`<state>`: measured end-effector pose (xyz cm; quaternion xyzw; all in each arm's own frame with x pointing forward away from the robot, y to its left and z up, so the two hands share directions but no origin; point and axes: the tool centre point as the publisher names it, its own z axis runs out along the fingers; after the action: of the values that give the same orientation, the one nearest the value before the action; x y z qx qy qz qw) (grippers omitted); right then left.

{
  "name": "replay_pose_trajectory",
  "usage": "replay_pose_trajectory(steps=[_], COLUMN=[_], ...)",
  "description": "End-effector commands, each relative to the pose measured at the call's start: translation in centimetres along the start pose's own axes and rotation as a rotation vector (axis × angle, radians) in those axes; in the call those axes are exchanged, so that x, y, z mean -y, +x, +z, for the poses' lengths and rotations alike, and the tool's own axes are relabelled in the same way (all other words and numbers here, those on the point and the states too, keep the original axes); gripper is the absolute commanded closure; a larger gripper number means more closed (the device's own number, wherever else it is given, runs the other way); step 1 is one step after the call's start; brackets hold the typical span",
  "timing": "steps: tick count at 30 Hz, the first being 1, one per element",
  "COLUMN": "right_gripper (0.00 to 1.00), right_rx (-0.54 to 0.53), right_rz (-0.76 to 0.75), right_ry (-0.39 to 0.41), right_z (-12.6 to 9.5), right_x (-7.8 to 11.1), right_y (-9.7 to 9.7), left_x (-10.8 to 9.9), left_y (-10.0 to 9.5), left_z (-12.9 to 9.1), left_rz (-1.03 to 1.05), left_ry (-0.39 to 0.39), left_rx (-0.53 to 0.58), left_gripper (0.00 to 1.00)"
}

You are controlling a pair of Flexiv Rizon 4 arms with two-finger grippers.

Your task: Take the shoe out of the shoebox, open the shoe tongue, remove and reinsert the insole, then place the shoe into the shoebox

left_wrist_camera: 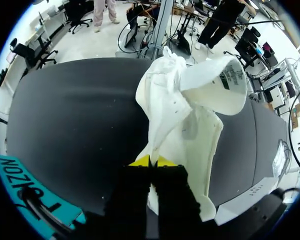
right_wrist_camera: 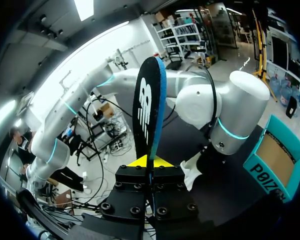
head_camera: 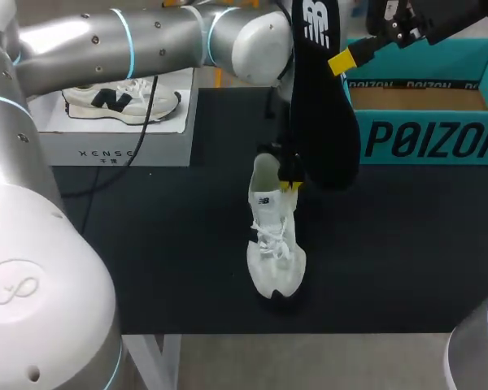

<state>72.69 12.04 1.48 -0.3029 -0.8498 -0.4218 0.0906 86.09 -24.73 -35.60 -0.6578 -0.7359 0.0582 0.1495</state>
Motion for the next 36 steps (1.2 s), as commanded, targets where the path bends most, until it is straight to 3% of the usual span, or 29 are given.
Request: replay_pose_trajectory(steps=[1, 6, 7, 8, 9, 13, 20, 29, 36], right_gripper=[1.00, 1.00, 1.00, 1.00, 1.00, 1.00, 1.00, 1.00, 1.00], right_rx=[0.001, 0.001, 0.001, 0.001, 0.001, 0.001, 0.001, 0.001, 0.001], right_rz=[0.001, 0.001, 0.001, 0.001, 0.001, 0.001, 0.001, 0.001, 0.001], right_ry=[0.004, 0.004, 0.004, 0.004, 0.004, 0.004, 0.004, 0.004, 0.004], right_z=[0.1, 0.1, 0.1, 0.1, 0.1, 0.1, 0.1, 0.1, 0.1], right_x=[-0.2, -0.2, -0.2, -0.2, -0.2, -0.2, -0.2, -0.2, -0.2], right_y=[0.0, 0.0, 0.0, 0.0, 0.0, 0.0, 0.0, 0.0, 0.0], left_x=[-0.9, -1.0, -1.0, -0.9, -0.9, -0.9, -1.7, -2.4, -2.4], left_y=[-0.8, -1.3, -1.5, -1.6, -1.7, -1.9, -0.9, 4.6, 4.6], left_z=[0.4, 0.8, 0.9, 1.0, 1.0, 0.3, -4.0, -9.1, -9.1], left_rz=[-0.017, -0.005, -0.004, -0.002, -0.006, 0.008, -0.025, -0.166, -0.166], left_ry=[0.011, -0.006, 0.000, 0.003, -0.021, -0.025, -0.122, -0.192, -0.192], left_rx=[-0.050, -0.023, -0.018, -0.018, 0.004, 0.088, 0.433, 0.936, 0.936], left_gripper=[1.00, 1.00, 0.93, 0.54, 0.00, 0.00, 0.00, 0.00, 0.00])
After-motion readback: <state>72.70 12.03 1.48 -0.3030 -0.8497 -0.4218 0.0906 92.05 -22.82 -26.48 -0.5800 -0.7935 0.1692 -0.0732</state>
